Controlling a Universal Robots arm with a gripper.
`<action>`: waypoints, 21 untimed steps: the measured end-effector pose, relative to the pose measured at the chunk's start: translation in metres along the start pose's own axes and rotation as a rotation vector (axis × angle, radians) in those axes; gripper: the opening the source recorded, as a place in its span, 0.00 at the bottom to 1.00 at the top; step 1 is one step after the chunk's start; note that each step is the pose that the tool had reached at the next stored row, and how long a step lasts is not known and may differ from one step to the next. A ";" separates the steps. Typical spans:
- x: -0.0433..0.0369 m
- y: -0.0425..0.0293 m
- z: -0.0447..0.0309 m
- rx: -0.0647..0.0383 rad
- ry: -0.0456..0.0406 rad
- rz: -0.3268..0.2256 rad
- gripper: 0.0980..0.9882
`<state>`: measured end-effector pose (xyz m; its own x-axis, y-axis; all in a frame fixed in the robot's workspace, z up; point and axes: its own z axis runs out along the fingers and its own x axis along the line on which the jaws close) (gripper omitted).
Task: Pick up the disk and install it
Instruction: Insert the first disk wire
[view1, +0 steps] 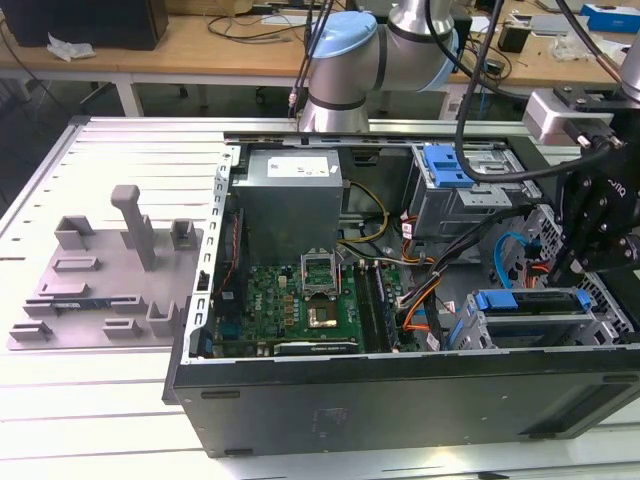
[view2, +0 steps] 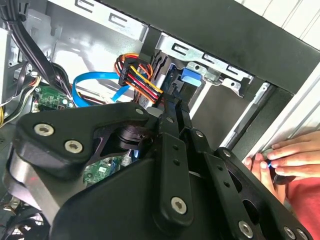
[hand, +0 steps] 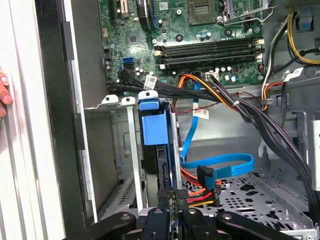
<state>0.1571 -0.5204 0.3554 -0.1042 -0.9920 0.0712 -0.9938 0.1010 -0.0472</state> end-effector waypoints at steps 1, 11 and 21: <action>0.0007 0.0001 0.0000 0.000 0.0001 0.000 0.07; 0.0017 0.0011 0.0020 0.000 0.0002 0.000 0.07; 0.0015 0.0013 0.0049 0.000 0.0001 0.000 0.07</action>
<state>0.1558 -0.5221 0.3506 -0.1043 -0.9920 0.0713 -0.9938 0.1011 -0.0472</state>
